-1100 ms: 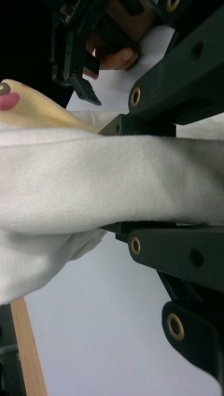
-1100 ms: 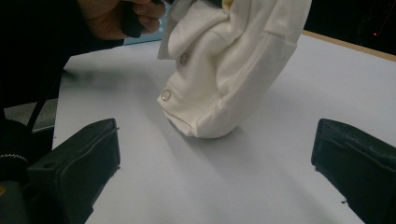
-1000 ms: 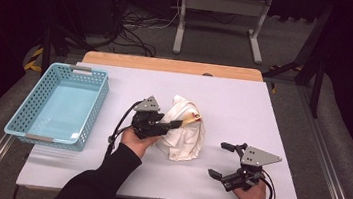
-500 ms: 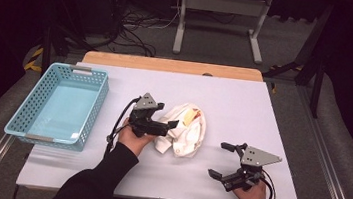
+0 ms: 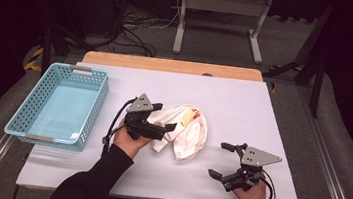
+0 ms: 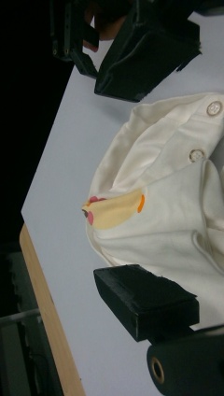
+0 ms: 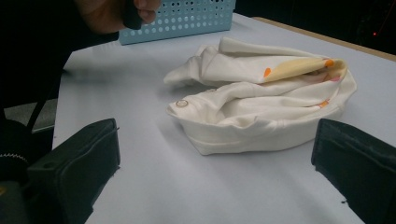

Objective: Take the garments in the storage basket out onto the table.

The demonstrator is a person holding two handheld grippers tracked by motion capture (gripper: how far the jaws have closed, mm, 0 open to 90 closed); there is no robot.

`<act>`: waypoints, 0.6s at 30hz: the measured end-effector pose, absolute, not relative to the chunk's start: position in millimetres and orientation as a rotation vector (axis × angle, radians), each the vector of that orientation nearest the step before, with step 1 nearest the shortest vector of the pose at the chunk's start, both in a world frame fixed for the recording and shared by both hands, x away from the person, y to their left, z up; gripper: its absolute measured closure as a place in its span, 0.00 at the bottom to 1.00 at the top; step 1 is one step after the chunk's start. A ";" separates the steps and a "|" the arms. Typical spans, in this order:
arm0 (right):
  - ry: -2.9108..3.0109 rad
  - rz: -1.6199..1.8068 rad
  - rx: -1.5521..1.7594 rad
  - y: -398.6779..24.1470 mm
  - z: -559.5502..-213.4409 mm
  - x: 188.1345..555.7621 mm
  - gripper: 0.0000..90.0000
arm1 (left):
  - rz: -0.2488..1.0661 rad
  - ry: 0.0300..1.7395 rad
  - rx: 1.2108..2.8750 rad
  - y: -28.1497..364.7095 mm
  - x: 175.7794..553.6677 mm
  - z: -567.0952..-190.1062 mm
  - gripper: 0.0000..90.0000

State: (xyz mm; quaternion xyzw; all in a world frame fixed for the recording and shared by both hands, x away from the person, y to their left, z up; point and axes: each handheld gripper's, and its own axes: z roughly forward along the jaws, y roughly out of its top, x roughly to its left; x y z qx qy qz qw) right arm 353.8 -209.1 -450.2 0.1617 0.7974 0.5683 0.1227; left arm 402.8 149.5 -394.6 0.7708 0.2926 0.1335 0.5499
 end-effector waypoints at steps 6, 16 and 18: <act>2.327 1.663 0.470 -209.1 -450.1 353.7 0.02 | 0.322 0.652 1.799 163.1 393.6 -389.4 0.10; 2.328 1.670 0.470 -209.2 -450.1 353.8 0.02 | 0.313 0.653 1.770 195.6 377.7 -397.4 0.07; 2.328 1.671 0.470 -209.2 -450.1 353.8 0.02 | 0.318 0.656 1.775 198.8 376.4 -399.8 0.07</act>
